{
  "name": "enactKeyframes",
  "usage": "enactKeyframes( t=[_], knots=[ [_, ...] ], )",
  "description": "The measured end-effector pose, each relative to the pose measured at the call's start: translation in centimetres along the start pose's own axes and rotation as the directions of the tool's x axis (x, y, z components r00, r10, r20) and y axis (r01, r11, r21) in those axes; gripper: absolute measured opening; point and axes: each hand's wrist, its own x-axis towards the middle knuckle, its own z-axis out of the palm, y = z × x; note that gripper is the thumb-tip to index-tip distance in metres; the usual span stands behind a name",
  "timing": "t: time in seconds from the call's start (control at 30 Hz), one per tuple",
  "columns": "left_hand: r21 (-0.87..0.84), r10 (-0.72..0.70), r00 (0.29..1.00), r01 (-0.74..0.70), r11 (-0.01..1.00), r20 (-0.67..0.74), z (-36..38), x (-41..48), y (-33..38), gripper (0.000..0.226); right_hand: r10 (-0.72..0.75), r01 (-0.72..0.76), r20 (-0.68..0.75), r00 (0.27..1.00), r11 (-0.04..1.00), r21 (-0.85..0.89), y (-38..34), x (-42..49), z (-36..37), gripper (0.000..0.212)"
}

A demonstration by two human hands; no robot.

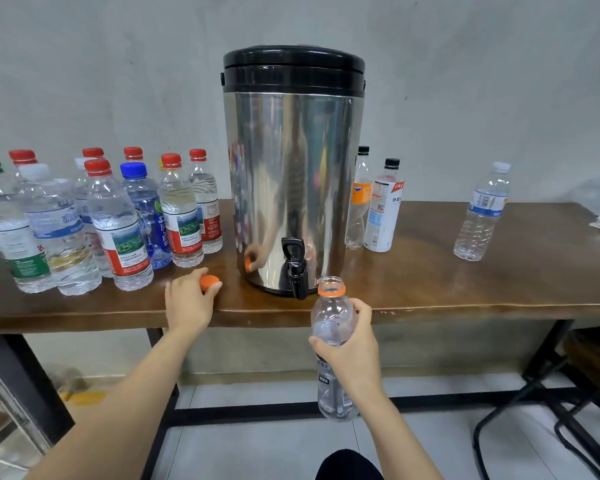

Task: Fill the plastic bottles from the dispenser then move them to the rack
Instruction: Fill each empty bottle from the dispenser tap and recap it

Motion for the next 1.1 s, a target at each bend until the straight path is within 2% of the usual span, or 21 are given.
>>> enactKeyframes(
  t=[0.1,0.17,0.3,0.4,0.5,0.57,0.63,0.7,0.77,0.93,1.1],
  knots=[
    [0.075,0.014,1.000,-0.014,0.997,-0.001,0.7,0.6,-0.4,0.046,0.021,-0.021,-0.004,1.000,0.998,-0.062,0.2,-0.1,0.2,0.078],
    [0.060,0.011,1.000,-0.011,0.998,0.000,0.8,0.9,-0.5,0.046,0.027,-0.027,-0.001,1.000,0.996,-0.087,0.3,-0.1,0.3,0.078],
    [-0.181,0.070,0.993,-0.085,0.980,-0.091,-0.6,0.2,1.6,0.046,0.032,-0.032,-0.002,0.999,0.991,-0.131,0.8,-0.2,0.7,0.079],
    [-0.384,0.209,0.961,-0.266,0.884,-0.183,-3.0,-1.3,5.7,0.039,0.035,-0.032,0.014,0.999,0.983,-0.181,1.3,-0.4,1.3,0.080],
    [-0.508,0.383,0.910,-0.409,0.758,-0.161,-5.5,-2.8,9.5,0.035,0.020,-0.010,0.043,0.999,0.974,-0.225,1.4,-0.7,2.2,0.079],
    [-0.493,0.525,0.848,-0.487,0.721,-0.070,-6.6,-3.6,11.2,0.037,0.003,0.008,0.050,0.999,0.977,-0.212,1.2,-0.8,2.9,0.078],
    [-0.385,0.631,0.775,-0.573,0.723,0.033,-7.0,-4.0,12.1,0.041,-0.023,0.032,0.046,0.999,0.983,-0.183,0.9,-0.7,3.5,0.080],
    [-0.290,0.674,0.731,-0.624,0.725,0.112,-7.1,-4.2,12.6,0.042,-0.053,0.059,0.044,0.998,0.988,-0.143,0.4,-0.5,3.8,0.083],
    [-0.258,0.675,0.724,-0.632,0.731,0.141,-6.9,-4.1,12.7,0.041,-0.079,0.083,0.046,0.996,0.993,-0.084,0.0,-0.3,4.0,0.086],
    [-0.269,0.661,0.746,-0.623,0.734,0.078,-6.2,-4.1,12.7,0.036,-0.128,0.129,0.048,0.991,0.992,-0.015,0.1,0.0,4.0,0.084],
    [-0.302,0.656,0.749,-0.651,0.697,-0.100,-4.5,-4.1,12.3,0.024,-0.148,0.148,0.026,0.989,0.989,-0.009,0.5,0.1,4.0,0.083]
  ],
)
